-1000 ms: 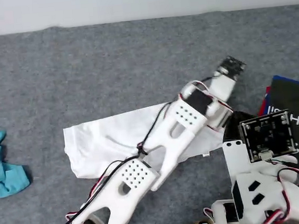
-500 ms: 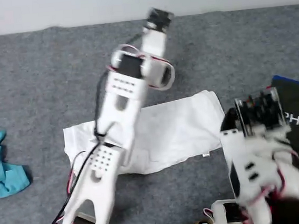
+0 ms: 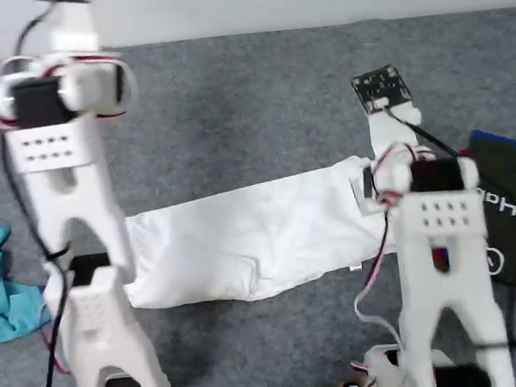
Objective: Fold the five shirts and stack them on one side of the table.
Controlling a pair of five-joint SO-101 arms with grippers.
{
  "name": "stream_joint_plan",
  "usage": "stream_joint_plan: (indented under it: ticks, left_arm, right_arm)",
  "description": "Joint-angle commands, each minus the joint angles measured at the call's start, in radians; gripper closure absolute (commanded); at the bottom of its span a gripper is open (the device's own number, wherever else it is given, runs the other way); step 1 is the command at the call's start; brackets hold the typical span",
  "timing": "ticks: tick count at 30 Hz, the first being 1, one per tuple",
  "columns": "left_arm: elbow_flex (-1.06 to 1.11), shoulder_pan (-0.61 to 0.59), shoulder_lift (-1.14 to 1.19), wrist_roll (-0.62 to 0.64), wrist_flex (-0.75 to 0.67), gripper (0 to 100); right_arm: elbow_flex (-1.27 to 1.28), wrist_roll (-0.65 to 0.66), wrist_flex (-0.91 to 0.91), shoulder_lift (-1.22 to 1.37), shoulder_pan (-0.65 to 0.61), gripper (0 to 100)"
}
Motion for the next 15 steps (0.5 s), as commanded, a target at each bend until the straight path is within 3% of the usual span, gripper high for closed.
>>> stream_joint_plan:
  ticks: [1, 8, 15]
  left_arm:
    - [0.203, -0.069, -0.209, -0.061, 0.023, 99]
    - [0.544, -0.213, -0.434, -0.077, 0.020, 99]
    - [0.616, -0.269, -0.493, -0.078, 0.018, 99]
  right_arm:
    - [-0.133, -0.104, -0.015, 0.168, -0.004, 78.9]
    - [-0.364, -0.157, -0.004, 0.519, -0.010, 75.2]
    - [-0.566, -0.158, 0.058, 0.768, -0.030, 75.2]
